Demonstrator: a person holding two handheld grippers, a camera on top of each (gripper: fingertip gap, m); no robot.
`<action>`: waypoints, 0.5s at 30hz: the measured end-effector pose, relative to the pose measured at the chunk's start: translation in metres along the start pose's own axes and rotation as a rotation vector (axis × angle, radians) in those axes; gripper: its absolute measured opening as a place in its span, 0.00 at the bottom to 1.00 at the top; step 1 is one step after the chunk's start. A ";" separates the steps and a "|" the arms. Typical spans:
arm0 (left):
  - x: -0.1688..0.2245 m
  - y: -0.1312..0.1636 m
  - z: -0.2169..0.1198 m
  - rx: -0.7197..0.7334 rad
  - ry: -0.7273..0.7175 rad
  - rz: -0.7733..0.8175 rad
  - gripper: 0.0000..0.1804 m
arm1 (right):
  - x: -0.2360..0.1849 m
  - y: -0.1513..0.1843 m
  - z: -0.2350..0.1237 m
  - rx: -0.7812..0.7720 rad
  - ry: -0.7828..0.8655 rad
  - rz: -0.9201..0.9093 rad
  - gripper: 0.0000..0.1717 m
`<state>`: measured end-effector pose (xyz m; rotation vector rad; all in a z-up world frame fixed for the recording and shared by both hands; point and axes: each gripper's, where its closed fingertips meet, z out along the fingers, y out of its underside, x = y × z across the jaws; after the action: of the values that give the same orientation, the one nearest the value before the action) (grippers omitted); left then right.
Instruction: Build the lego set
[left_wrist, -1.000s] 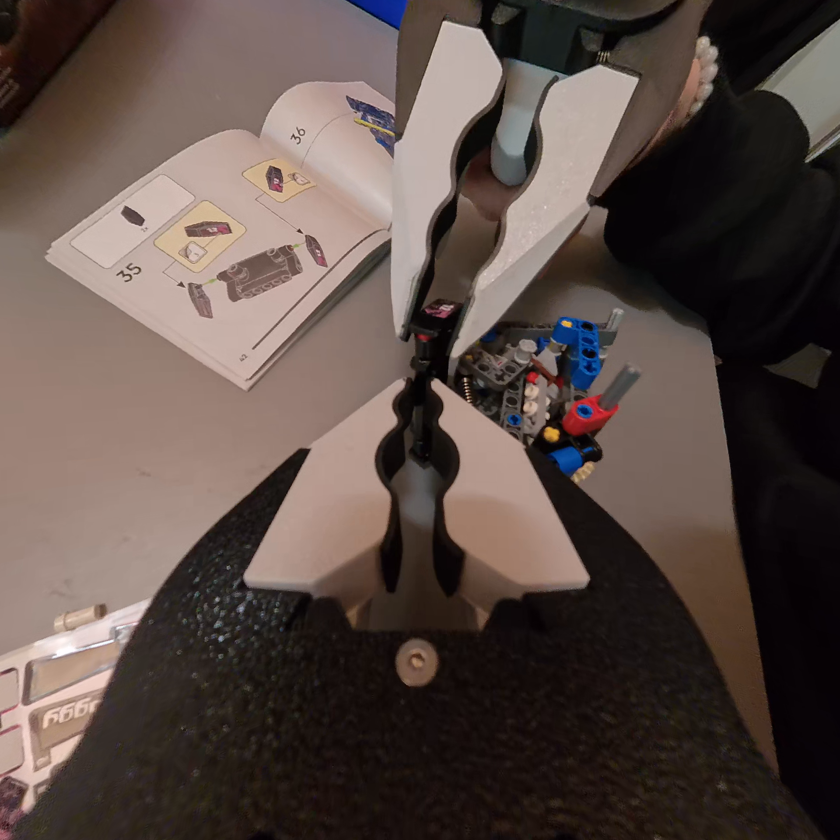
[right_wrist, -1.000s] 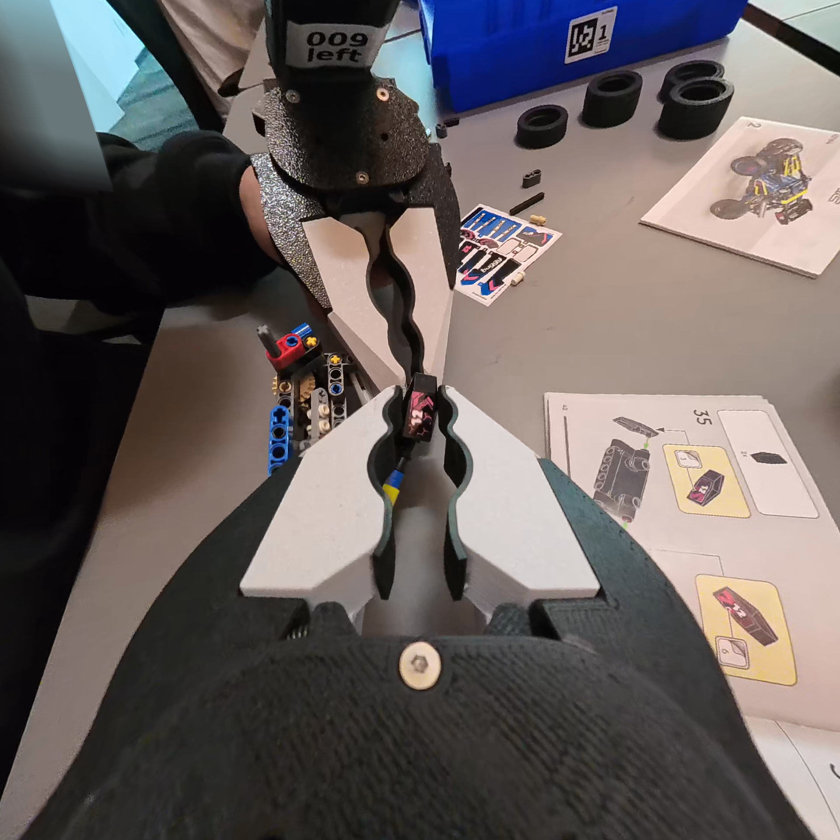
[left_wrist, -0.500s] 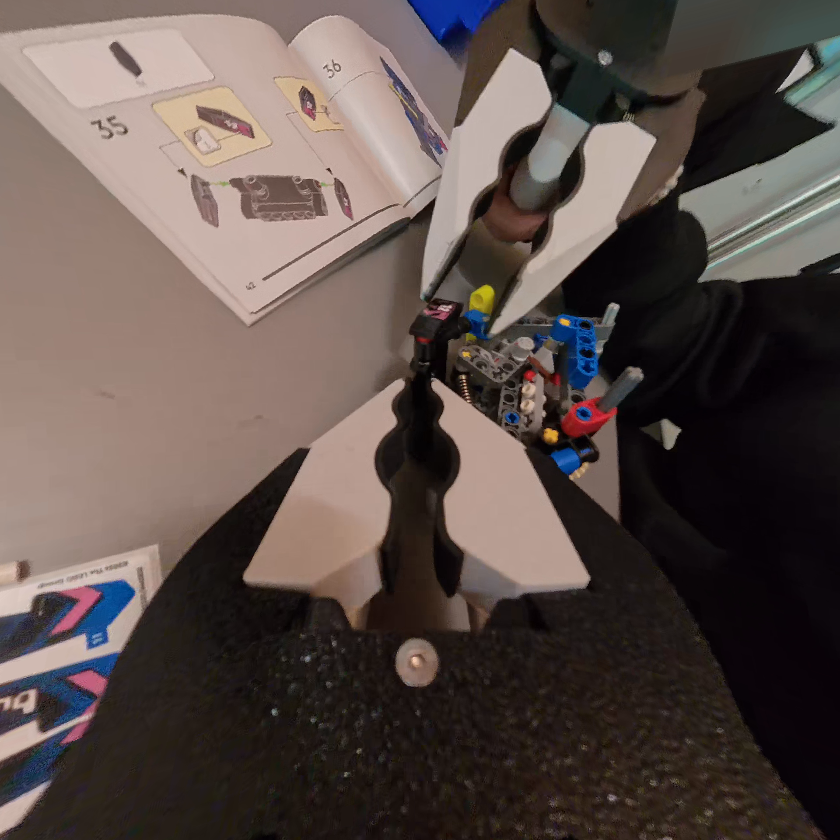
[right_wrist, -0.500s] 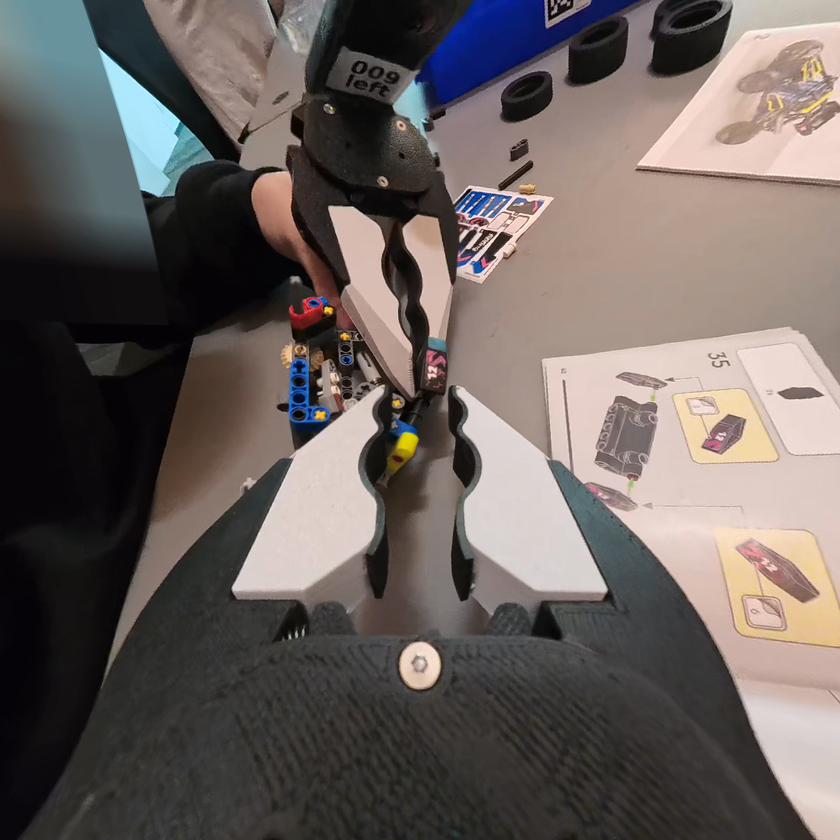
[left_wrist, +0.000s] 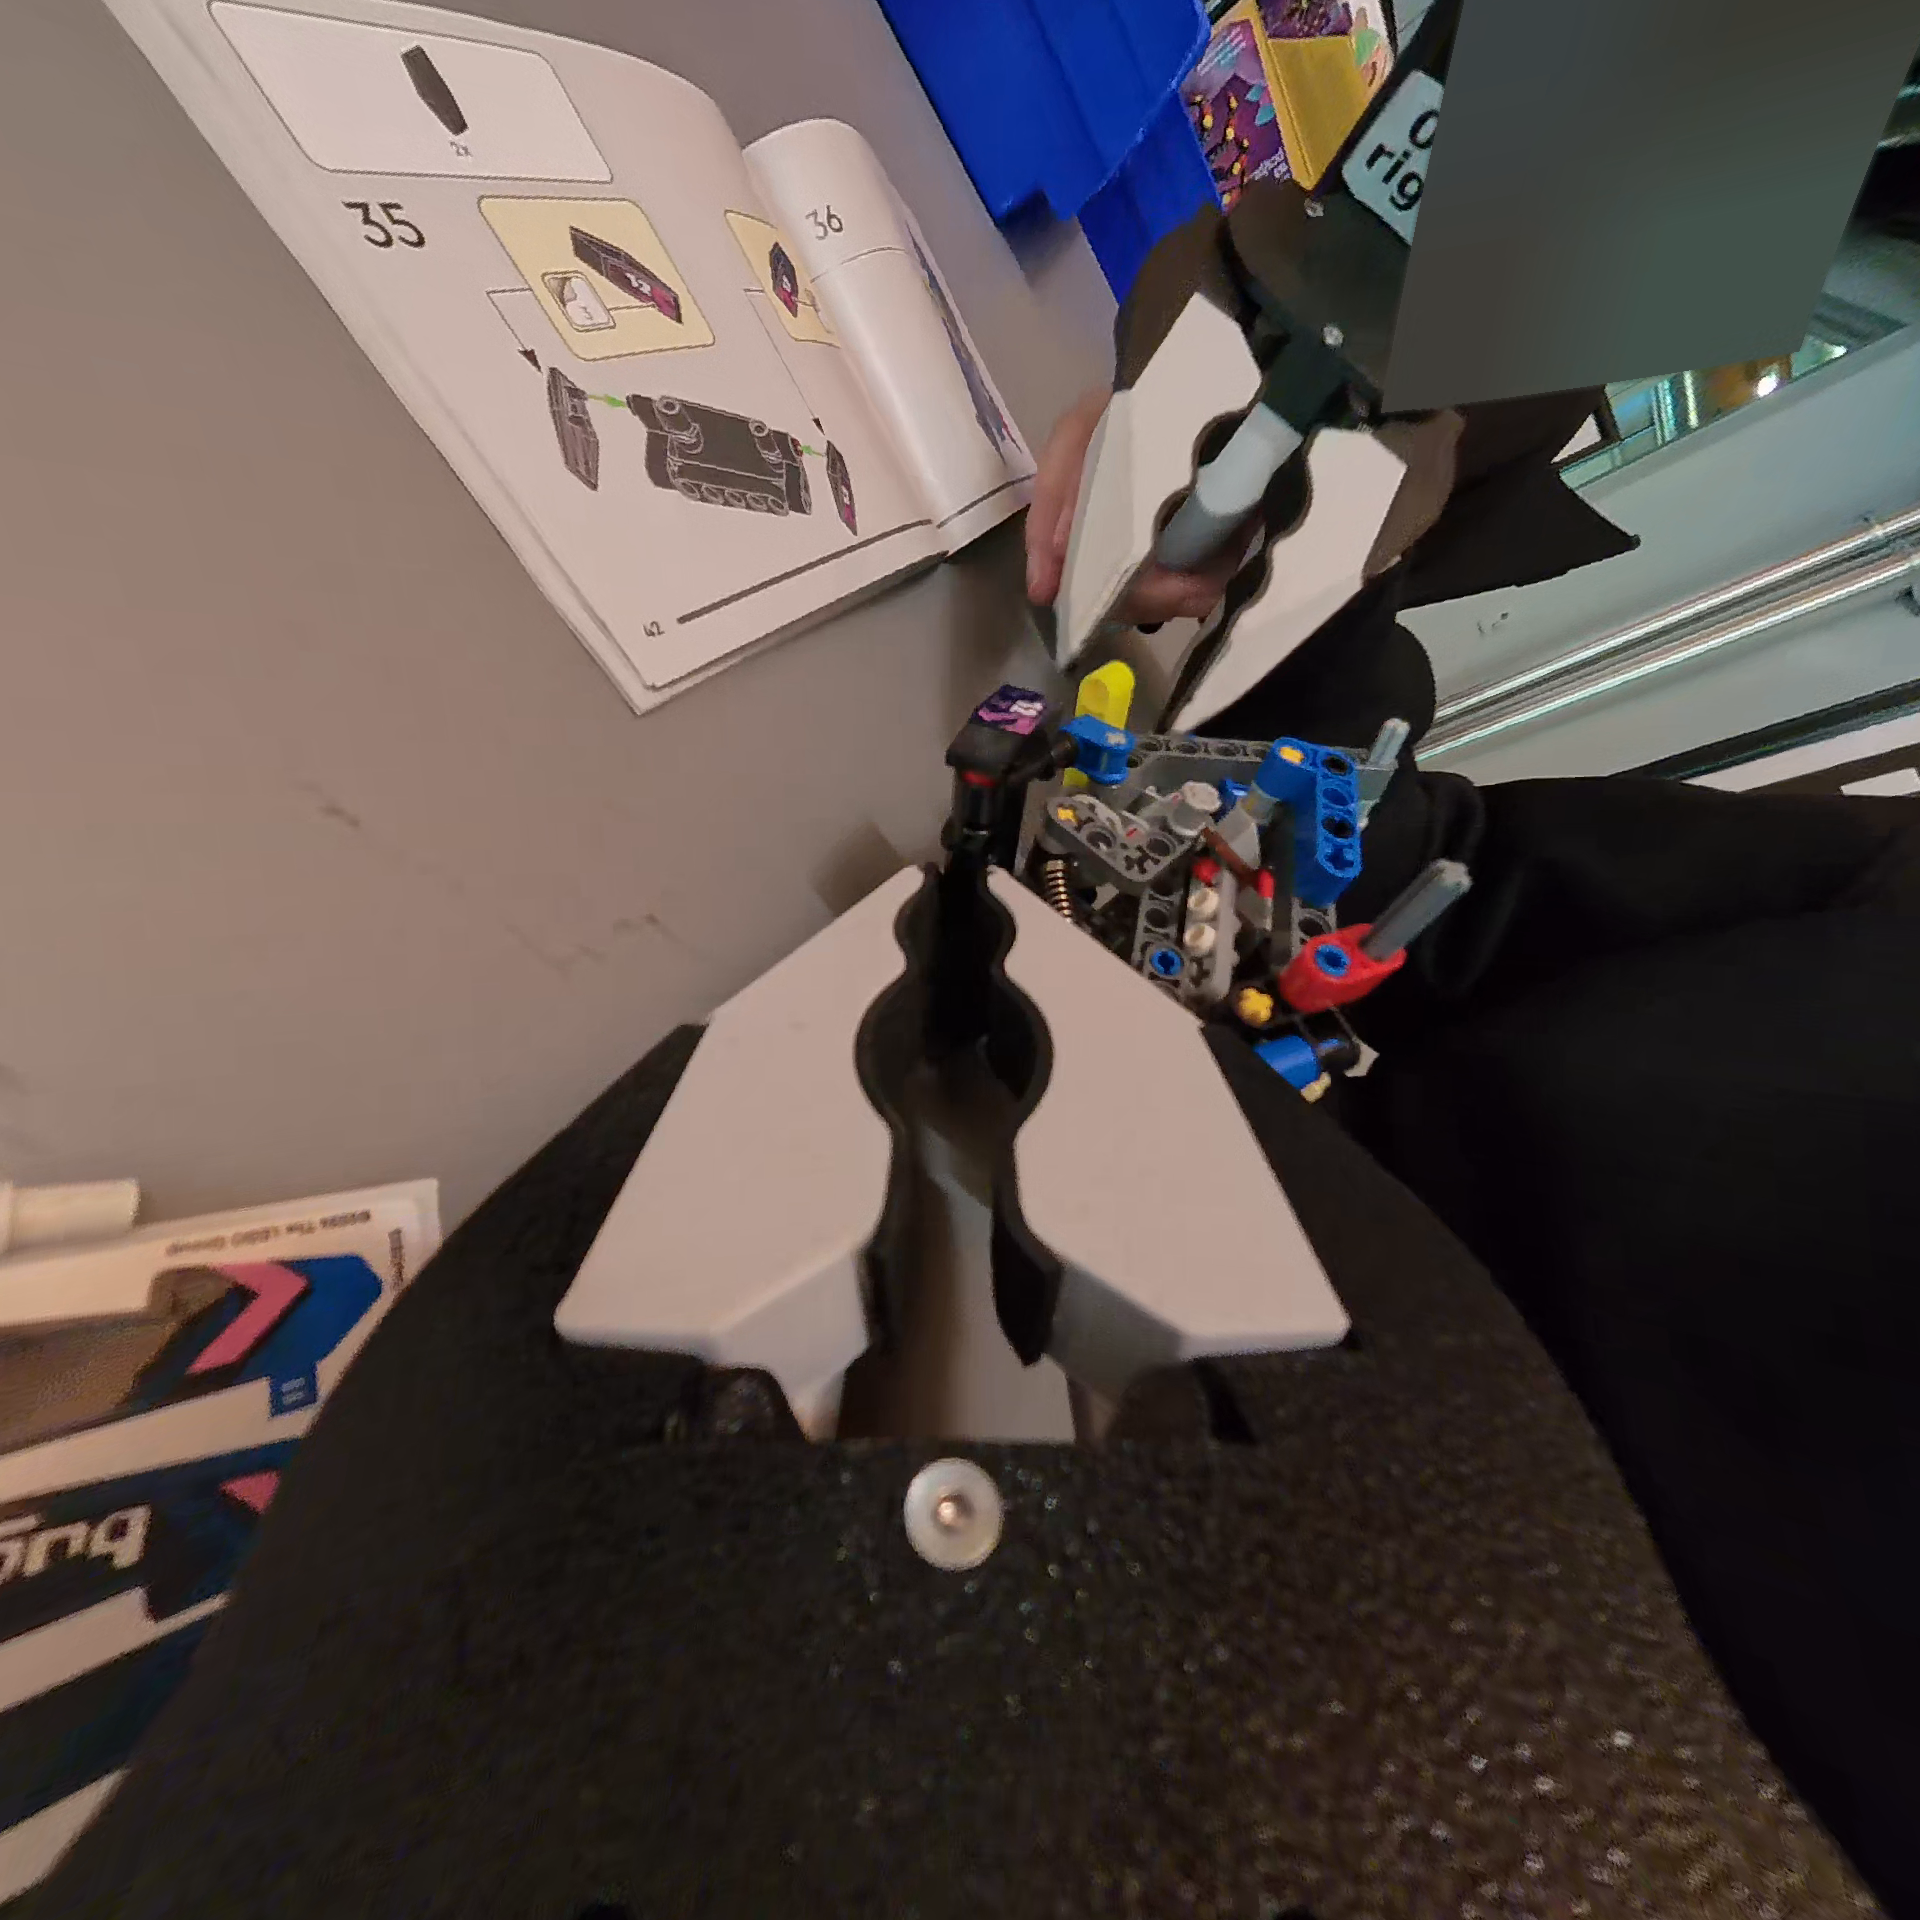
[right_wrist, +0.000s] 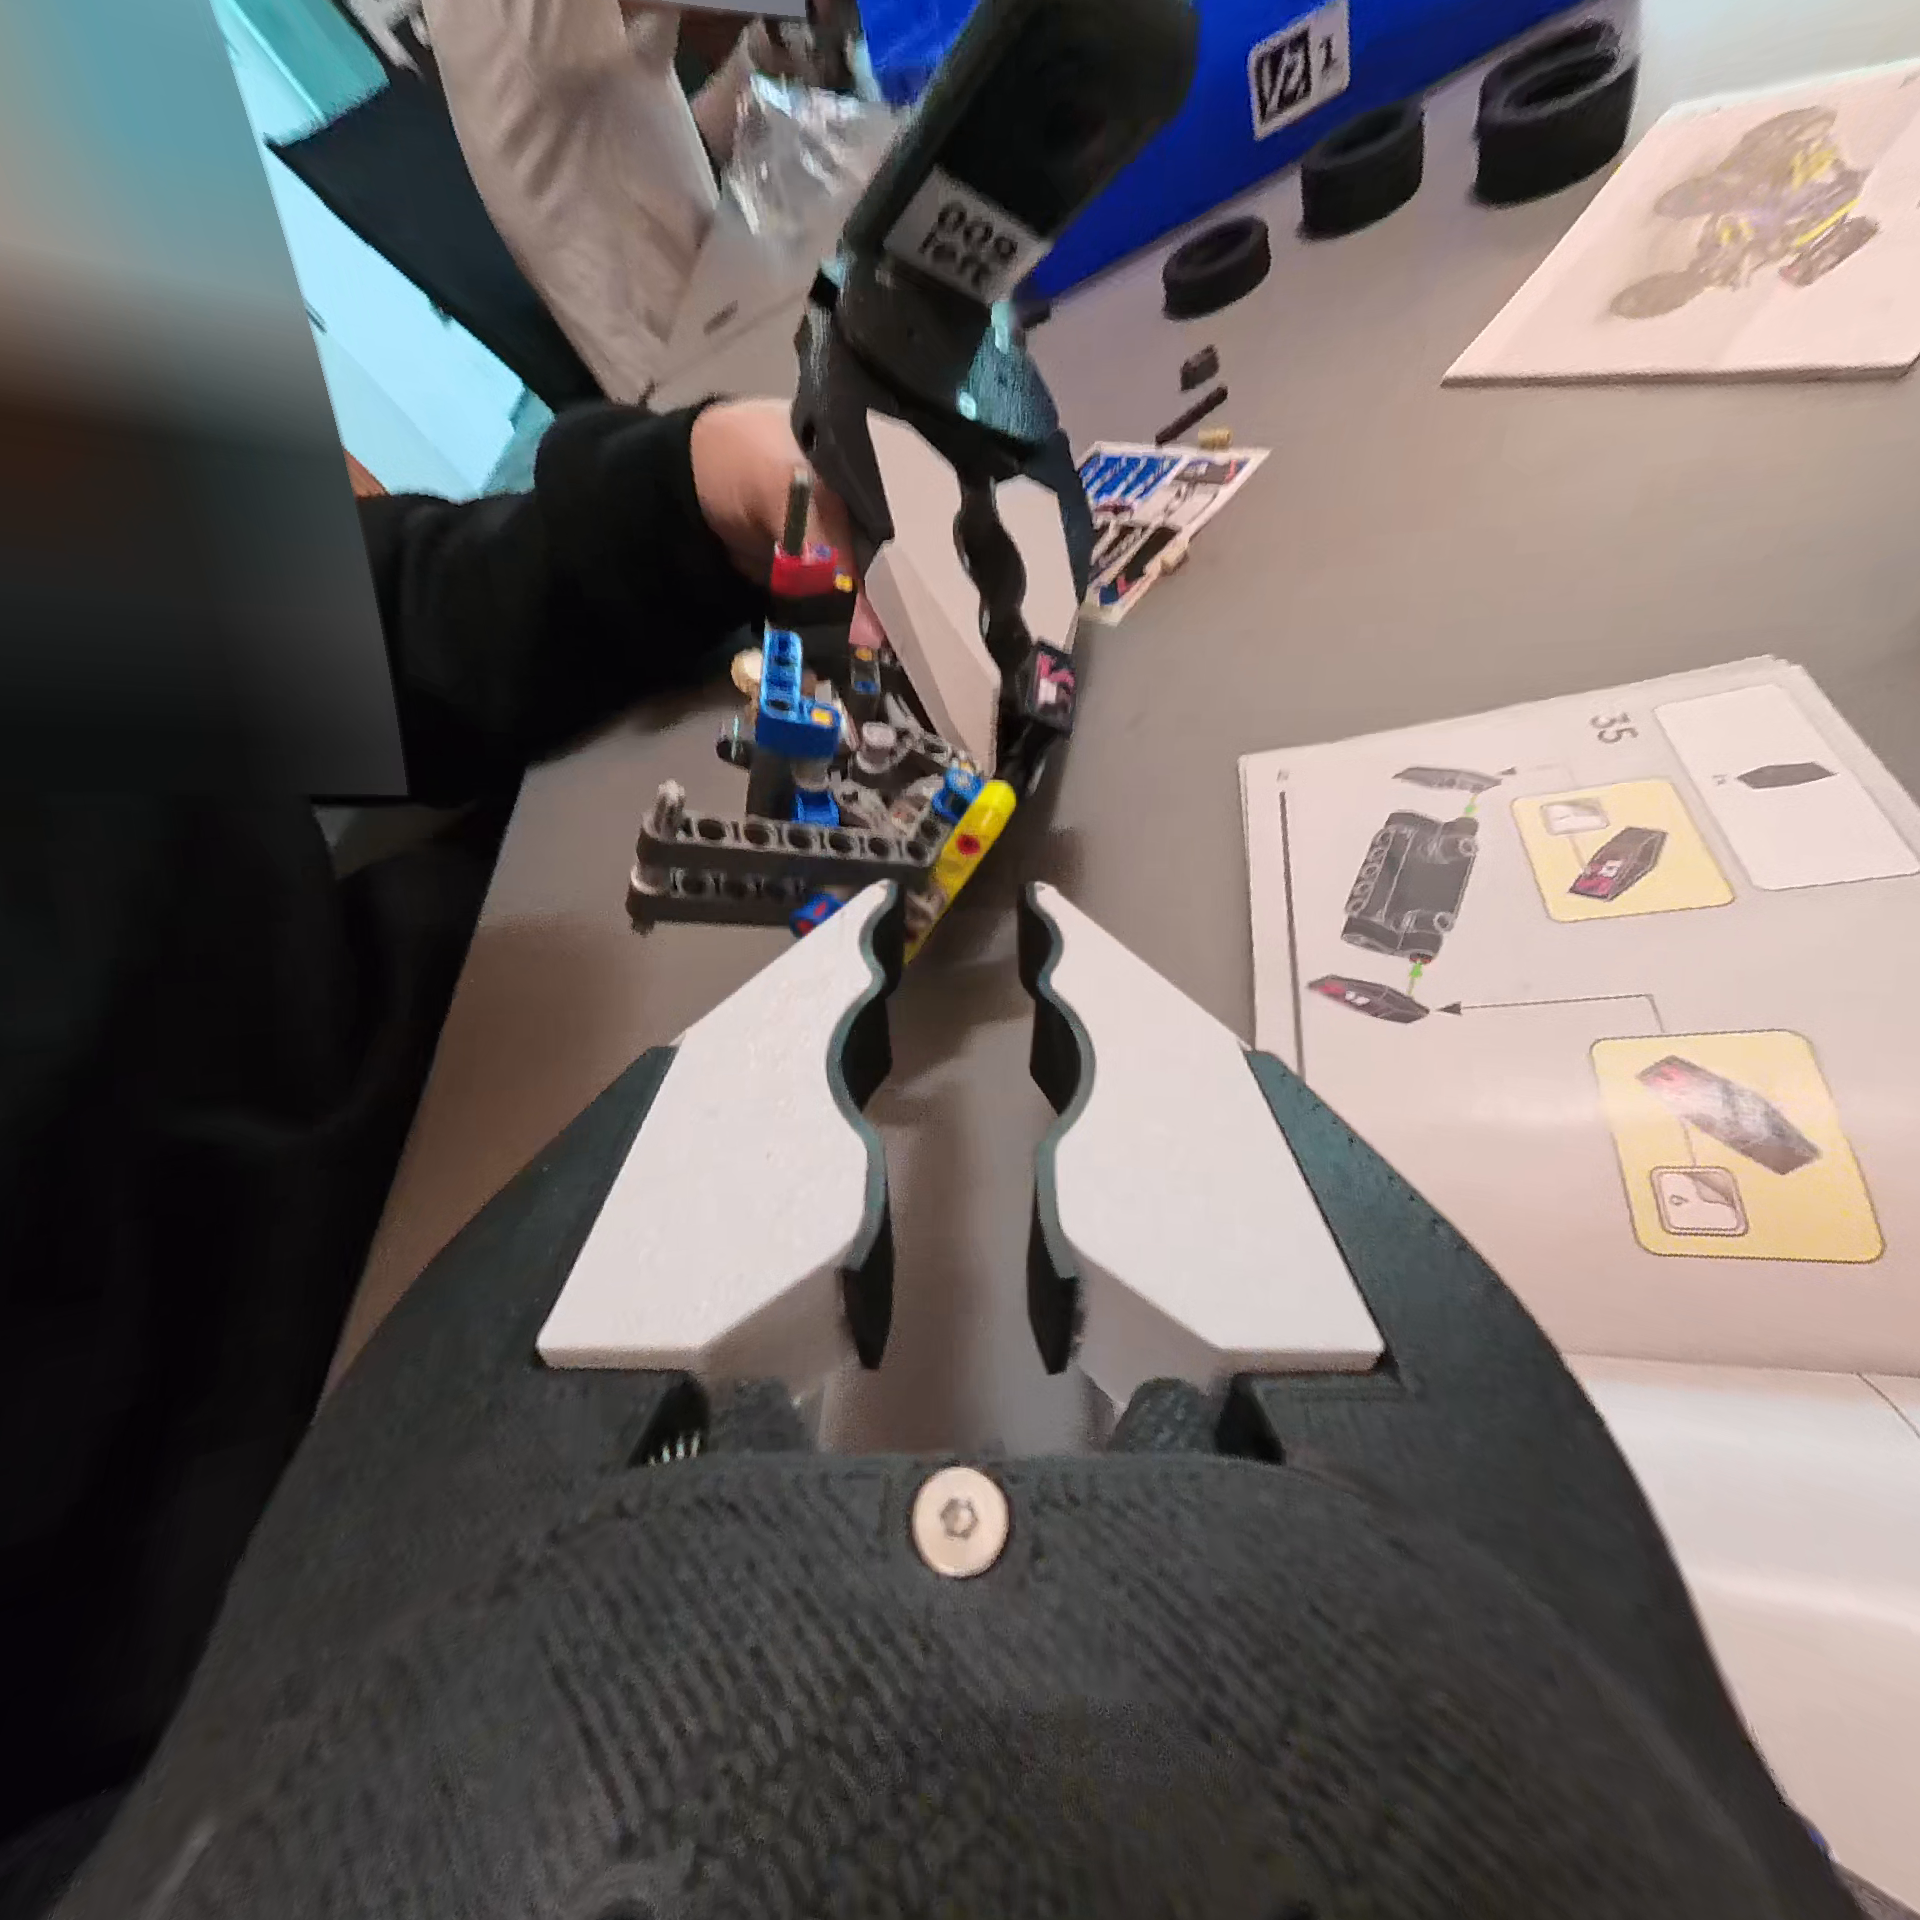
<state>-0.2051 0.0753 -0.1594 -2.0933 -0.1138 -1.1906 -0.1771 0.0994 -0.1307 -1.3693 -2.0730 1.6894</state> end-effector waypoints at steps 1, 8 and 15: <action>0.000 0.000 0.000 0.001 0.002 -0.001 0.01 | 0.001 0.004 0.001 -0.028 0.011 -0.013 0.12; 0.006 -0.002 -0.002 0.020 0.032 0.026 0.01 | -0.006 0.008 0.007 -0.016 -0.060 0.014 0.13; 0.018 -0.004 -0.003 0.033 0.007 0.204 0.01 | -0.014 -0.001 0.000 0.052 -0.096 0.070 0.09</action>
<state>-0.1983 0.0722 -0.1420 -2.0181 0.0810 -1.0654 -0.1698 0.0892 -0.1237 -1.3871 -2.0375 1.8587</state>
